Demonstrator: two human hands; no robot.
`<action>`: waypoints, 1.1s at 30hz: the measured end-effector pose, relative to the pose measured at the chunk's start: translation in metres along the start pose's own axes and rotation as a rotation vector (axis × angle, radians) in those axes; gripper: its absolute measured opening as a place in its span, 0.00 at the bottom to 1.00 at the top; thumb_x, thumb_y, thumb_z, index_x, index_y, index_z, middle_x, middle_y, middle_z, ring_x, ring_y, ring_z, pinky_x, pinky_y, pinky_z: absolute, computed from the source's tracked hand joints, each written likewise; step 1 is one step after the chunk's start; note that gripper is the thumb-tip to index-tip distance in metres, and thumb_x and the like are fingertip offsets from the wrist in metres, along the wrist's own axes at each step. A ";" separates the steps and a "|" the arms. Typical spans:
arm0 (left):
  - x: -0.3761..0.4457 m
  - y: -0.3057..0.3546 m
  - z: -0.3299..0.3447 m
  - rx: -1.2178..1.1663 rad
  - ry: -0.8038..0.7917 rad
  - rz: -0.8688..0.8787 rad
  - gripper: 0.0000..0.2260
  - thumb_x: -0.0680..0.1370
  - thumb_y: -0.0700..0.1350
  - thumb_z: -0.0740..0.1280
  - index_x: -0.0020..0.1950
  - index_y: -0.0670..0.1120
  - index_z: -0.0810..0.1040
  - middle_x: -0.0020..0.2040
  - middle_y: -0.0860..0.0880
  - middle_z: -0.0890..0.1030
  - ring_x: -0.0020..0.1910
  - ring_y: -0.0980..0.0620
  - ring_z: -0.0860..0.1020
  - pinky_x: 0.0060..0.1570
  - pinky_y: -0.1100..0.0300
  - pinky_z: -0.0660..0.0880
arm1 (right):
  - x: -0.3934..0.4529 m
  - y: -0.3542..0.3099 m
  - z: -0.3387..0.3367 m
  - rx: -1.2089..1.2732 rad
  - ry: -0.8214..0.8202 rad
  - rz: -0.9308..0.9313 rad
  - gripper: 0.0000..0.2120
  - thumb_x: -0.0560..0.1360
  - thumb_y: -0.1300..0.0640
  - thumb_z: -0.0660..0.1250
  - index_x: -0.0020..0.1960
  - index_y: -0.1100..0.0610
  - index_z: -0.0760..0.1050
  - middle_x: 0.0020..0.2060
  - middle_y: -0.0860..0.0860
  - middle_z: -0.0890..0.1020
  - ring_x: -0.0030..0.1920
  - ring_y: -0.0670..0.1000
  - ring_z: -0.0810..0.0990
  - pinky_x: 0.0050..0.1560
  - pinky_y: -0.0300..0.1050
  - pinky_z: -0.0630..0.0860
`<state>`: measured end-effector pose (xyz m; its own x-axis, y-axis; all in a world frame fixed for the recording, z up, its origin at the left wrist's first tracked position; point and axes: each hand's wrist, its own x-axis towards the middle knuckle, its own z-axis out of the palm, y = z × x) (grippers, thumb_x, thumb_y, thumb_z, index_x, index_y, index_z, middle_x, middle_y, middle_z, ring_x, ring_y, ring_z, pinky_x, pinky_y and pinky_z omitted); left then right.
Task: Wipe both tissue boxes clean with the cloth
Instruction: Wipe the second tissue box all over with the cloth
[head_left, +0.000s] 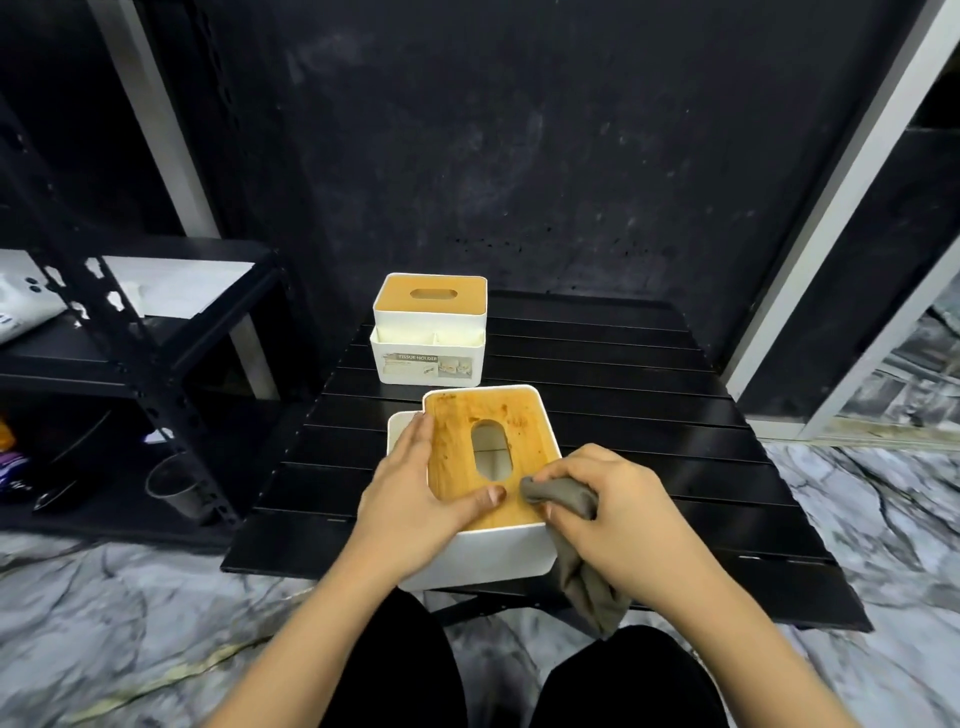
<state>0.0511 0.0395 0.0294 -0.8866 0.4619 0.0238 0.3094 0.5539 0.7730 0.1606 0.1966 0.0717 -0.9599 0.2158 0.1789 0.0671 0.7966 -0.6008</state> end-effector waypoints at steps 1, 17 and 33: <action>-0.003 0.000 0.000 -0.037 -0.024 0.008 0.49 0.66 0.61 0.72 0.77 0.52 0.46 0.77 0.58 0.49 0.76 0.57 0.51 0.74 0.56 0.52 | 0.000 0.000 -0.001 -0.027 -0.021 -0.020 0.10 0.72 0.58 0.67 0.50 0.47 0.79 0.45 0.40 0.75 0.49 0.43 0.74 0.50 0.35 0.71; 0.004 0.004 -0.007 -0.211 -0.090 0.010 0.48 0.66 0.51 0.77 0.77 0.51 0.50 0.76 0.58 0.54 0.67 0.64 0.57 0.66 0.67 0.54 | 0.013 -0.001 -0.004 -0.149 -0.118 -0.152 0.11 0.76 0.59 0.63 0.54 0.48 0.78 0.49 0.39 0.74 0.53 0.45 0.67 0.50 0.30 0.66; 0.008 -0.001 -0.011 -0.290 -0.178 -0.011 0.50 0.63 0.50 0.78 0.77 0.53 0.51 0.76 0.59 0.56 0.72 0.60 0.59 0.69 0.64 0.58 | 0.017 0.010 -0.001 -0.103 -0.069 -0.185 0.12 0.73 0.61 0.66 0.54 0.49 0.78 0.51 0.42 0.76 0.53 0.45 0.68 0.49 0.26 0.63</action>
<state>0.0396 0.0350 0.0359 -0.8074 0.5850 -0.0773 0.1664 0.3513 0.9214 0.1453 0.2091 0.0695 -0.9746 0.0241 0.2227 -0.0878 0.8735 -0.4789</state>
